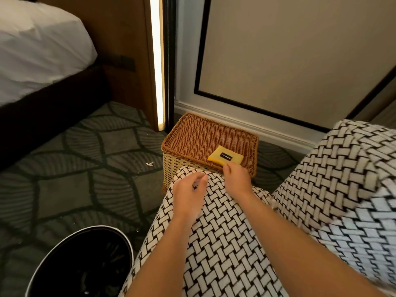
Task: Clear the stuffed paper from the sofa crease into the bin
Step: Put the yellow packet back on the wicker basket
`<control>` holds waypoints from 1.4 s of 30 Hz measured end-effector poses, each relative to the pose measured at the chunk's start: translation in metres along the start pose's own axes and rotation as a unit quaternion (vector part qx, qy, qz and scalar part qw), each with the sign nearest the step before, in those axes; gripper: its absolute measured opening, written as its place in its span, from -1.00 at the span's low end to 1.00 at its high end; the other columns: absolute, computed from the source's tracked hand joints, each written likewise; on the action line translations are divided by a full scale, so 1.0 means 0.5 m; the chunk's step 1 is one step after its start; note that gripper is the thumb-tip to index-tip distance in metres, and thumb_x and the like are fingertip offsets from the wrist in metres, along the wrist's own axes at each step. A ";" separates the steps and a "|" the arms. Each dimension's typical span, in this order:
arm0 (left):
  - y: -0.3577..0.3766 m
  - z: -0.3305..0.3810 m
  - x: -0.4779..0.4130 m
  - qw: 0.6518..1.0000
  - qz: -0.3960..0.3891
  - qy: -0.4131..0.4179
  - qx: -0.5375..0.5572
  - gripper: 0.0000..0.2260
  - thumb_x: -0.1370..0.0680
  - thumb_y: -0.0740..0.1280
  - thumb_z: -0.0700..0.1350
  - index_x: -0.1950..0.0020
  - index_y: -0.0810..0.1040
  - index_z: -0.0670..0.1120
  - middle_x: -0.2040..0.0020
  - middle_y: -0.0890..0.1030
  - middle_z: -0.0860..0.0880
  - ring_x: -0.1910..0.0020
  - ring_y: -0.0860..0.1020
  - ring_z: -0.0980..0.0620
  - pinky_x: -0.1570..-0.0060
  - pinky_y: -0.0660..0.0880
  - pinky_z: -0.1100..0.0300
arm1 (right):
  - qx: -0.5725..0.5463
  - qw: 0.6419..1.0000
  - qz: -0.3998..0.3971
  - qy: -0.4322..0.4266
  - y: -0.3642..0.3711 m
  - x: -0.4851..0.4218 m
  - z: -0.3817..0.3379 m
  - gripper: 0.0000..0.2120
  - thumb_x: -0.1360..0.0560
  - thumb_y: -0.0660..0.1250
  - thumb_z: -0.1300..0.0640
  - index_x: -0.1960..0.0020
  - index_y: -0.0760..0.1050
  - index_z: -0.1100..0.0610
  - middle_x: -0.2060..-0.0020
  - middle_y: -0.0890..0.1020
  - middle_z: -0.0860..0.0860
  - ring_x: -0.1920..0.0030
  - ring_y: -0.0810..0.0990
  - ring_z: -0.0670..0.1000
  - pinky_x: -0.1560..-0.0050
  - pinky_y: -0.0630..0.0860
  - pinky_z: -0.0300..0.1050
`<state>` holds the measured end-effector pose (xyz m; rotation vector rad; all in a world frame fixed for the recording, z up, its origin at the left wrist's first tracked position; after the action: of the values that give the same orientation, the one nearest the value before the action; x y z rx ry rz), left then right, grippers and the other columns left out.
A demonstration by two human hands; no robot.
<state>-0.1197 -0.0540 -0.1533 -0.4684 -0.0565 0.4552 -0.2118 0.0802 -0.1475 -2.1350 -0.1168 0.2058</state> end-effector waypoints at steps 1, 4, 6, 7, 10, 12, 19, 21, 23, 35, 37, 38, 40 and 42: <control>0.002 0.001 0.016 0.999 -0.014 -0.020 0.027 -0.78 -0.56 0.25 -0.02 -0.11 0.60 -0.05 0.00 0.63 0.09 -0.03 0.54 0.18 -0.09 0.43 0.29 | 0.027 0.999 -0.003 -0.018 -0.002 0.026 -0.015 -0.71 -0.62 0.05 0.10 0.19 0.45 0.10 0.27 0.54 0.00 0.23 0.51 0.01 0.27 0.39 -0.15; -0.004 0.011 0.074 0.994 -0.045 -0.068 0.069 -0.76 -0.57 0.23 -0.03 -0.10 0.60 -0.10 -0.01 0.63 0.07 -0.04 0.54 0.17 -0.04 0.39 0.33 | 0.090 0.995 0.014 -0.041 -0.019 0.099 -0.035 -0.71 -0.63 0.02 0.09 -0.13 0.50 0.11 -0.02 0.60 -0.01 -0.06 0.54 0.00 -0.10 0.46 -0.10; -0.007 0.015 0.117 0.990 -0.077 -0.089 0.076 -0.76 -0.57 0.22 -0.04 -0.09 0.60 -0.11 -0.01 0.62 0.06 -0.04 0.53 0.16 -0.07 0.40 0.30 | 0.094 0.994 0.008 -0.050 -0.020 0.140 -0.034 -0.65 -0.63 0.02 0.10 -0.36 0.36 0.13 -0.31 0.46 0.02 -0.34 0.38 -0.01 -0.37 0.28 -0.12; -0.009 0.017 0.143 0.988 -0.098 -0.097 0.072 -0.77 -0.57 0.22 -0.05 -0.08 0.61 -0.11 0.00 0.62 0.06 -0.03 0.53 0.15 -0.06 0.41 0.29 | 0.094 0.994 -0.001 -0.050 -0.022 0.165 -0.032 -0.62 -0.63 0.01 0.10 -0.42 0.28 0.13 -0.40 0.37 0.02 -0.42 0.27 -0.03 -0.44 0.18 -0.13; -0.014 0.020 0.202 0.979 -0.152 -0.128 0.049 -0.77 -0.57 0.20 -0.08 -0.01 0.63 -0.11 -0.03 0.62 0.04 -0.07 0.52 0.10 -0.09 0.38 0.24 | 0.073 0.996 -0.027 -0.047 -0.027 0.239 -0.021 -0.59 -0.64 0.01 0.09 -0.46 0.20 0.13 -0.46 0.25 0.00 -0.48 0.14 -0.06 -0.47 0.02 -0.19; -0.020 0.023 0.232 0.974 -0.175 -0.146 0.011 -0.78 -0.57 0.21 -0.10 0.01 0.63 -0.13 -0.06 0.61 0.01 -0.10 0.51 0.07 -0.13 0.35 0.23 | 0.048 0.997 -0.030 -0.049 -0.039 0.290 -0.017 -0.60 -0.62 0.06 0.11 -0.45 0.23 0.12 -0.45 0.27 -0.01 -0.46 0.16 -0.08 -0.46 0.04 -0.21; -0.067 0.060 0.304 0.932 -0.213 -0.097 -0.276 -0.76 -0.56 0.18 0.01 0.00 0.57 -0.09 0.04 0.59 -0.01 -0.04 0.53 -0.02 -0.28 0.33 -0.04 | 0.024 0.998 -0.027 -0.045 -0.099 0.444 0.019 -0.62 -0.61 0.12 0.12 -0.41 0.30 0.11 -0.41 0.34 -0.03 -0.43 0.24 -0.12 -0.42 0.04 -0.30; -0.068 0.088 0.326 0.900 -0.239 -0.070 -0.358 -0.77 -0.57 0.14 0.04 0.07 0.50 -0.07 0.12 0.54 0.01 -0.03 0.51 -0.01 -0.33 0.24 -0.07 | -0.002 0.999 -0.018 -0.033 -0.130 0.494 0.044 -0.64 -0.59 0.17 0.13 -0.37 0.36 0.12 -0.36 0.41 -0.02 -0.39 0.31 -0.11 -0.38 0.09 -0.32; -0.067 0.099 0.336 0.878 -0.259 -0.066 -0.396 -0.72 -0.57 0.13 0.07 0.00 0.50 -0.10 0.03 0.57 -0.04 -0.05 0.51 -0.03 -0.31 0.26 -0.07 | -0.026 0.999 -0.012 -0.024 -0.157 0.538 0.071 -0.69 -0.57 0.20 0.14 -0.31 0.44 0.11 -0.27 0.50 -0.03 -0.31 0.39 -0.12 -0.34 0.19 -0.35; 0.140 0.218 0.467 0.922 -0.301 -0.027 -0.243 -0.69 -0.58 0.12 0.11 -0.14 0.46 -0.07 -0.04 0.54 -0.02 0.01 0.53 0.02 -0.05 0.49 0.07 | 0.048 0.979 0.132 0.145 -0.297 0.626 0.278 -0.66 -0.51 0.29 0.11 -0.26 0.45 0.20 -0.06 0.52 0.08 -0.10 0.44 0.01 -0.18 0.47 -0.03; 0.168 0.208 0.484 0.928 -0.275 -0.028 -0.249 -0.69 -0.58 0.14 0.09 -0.17 0.46 -0.06 -0.06 0.54 -0.04 0.00 0.54 0.00 -0.04 0.51 0.05 | 0.045 0.977 0.133 0.163 -0.298 0.617 0.285 -0.58 -0.52 0.28 0.06 -0.34 0.37 0.17 -0.14 0.48 0.09 -0.18 0.41 0.02 -0.24 0.43 -0.03; 0.183 0.202 0.489 0.926 -0.272 -0.023 -0.263 -0.68 -0.57 0.15 0.08 -0.22 0.44 -0.07 -0.13 0.51 -0.06 -0.07 0.51 -0.03 -0.07 0.50 0.04 | 0.051 0.975 0.134 0.169 -0.298 0.610 0.288 -0.55 -0.53 0.26 0.02 -0.37 0.33 0.15 -0.18 0.46 0.08 -0.22 0.38 0.02 -0.28 0.39 -0.05; 0.205 0.197 0.486 0.924 -0.263 -0.003 -0.279 -0.65 -0.57 0.19 0.04 -0.30 0.39 -0.08 -0.25 0.41 -0.08 -0.19 0.43 -0.05 -0.17 0.45 0.02 | 0.084 0.971 0.126 0.187 -0.299 0.593 0.296 -0.51 -0.54 0.20 -0.07 -0.40 0.28 0.11 -0.24 0.43 0.05 -0.26 0.35 0.01 -0.30 0.30 -0.10; 0.220 0.199 0.476 0.930 -0.244 0.022 -0.275 -0.62 -0.55 0.23 0.01 -0.33 0.34 -0.07 -0.28 0.36 -0.05 -0.23 0.39 -0.03 -0.21 0.42 0.04 | 0.126 0.966 0.117 0.194 -0.302 0.571 0.302 -0.49 -0.53 0.16 -0.16 -0.40 0.26 0.05 -0.27 0.42 0.01 -0.27 0.35 -0.01 -0.27 0.28 -0.13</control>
<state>0.0336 0.1795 -0.1258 -0.9872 -0.2553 -0.0753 0.0388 0.3335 -0.1299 -1.8916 0.3732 -0.0629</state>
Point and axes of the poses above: each hand's wrist, its own x-axis away from the middle knuckle, its own y-axis out of the palm, z = x × y, the point moved 9 cm from there along -x, towards the middle knuckle
